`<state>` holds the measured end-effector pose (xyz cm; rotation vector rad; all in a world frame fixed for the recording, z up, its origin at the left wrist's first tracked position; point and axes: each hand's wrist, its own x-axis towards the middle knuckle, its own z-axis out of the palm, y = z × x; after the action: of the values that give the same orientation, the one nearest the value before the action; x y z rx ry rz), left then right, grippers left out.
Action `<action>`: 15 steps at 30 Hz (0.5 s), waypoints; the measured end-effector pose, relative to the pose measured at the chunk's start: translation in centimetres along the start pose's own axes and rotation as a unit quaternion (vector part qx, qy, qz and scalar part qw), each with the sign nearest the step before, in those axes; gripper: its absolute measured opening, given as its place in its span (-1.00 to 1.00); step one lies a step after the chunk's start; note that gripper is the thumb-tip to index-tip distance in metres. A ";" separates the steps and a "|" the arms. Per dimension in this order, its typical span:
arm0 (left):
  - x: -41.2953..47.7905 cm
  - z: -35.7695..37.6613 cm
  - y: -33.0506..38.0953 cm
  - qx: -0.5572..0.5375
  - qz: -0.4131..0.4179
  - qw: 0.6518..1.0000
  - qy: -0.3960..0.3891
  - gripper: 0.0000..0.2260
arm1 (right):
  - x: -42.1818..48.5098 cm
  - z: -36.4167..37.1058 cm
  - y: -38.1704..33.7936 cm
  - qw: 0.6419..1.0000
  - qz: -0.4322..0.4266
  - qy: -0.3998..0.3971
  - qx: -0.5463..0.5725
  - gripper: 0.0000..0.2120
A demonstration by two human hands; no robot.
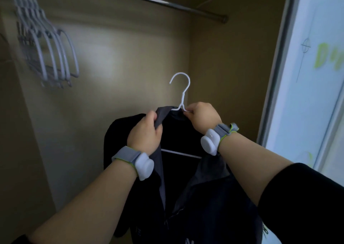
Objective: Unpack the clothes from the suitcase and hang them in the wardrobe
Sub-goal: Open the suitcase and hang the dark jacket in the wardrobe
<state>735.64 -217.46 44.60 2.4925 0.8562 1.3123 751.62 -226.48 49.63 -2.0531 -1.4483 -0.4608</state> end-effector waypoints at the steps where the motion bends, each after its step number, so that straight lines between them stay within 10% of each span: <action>1: 0.3 0.4 -0.5 0.003 -0.016 0.999 -0.032 -0.83 | 0.3 -0.2 0.2 1.000 0.007 0.015 0.010 -0.78; 15: 8.4 2.5 1.8 -0.066 -0.079 0.995 -0.019 -0.73 | 6.2 -5.6 2.1 0.994 0.003 0.077 0.073 -0.82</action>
<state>742.07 -213.87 49.68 2.2913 0.9058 1.2242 756.05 -226.02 57.00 -1.8650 -1.3444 -0.4851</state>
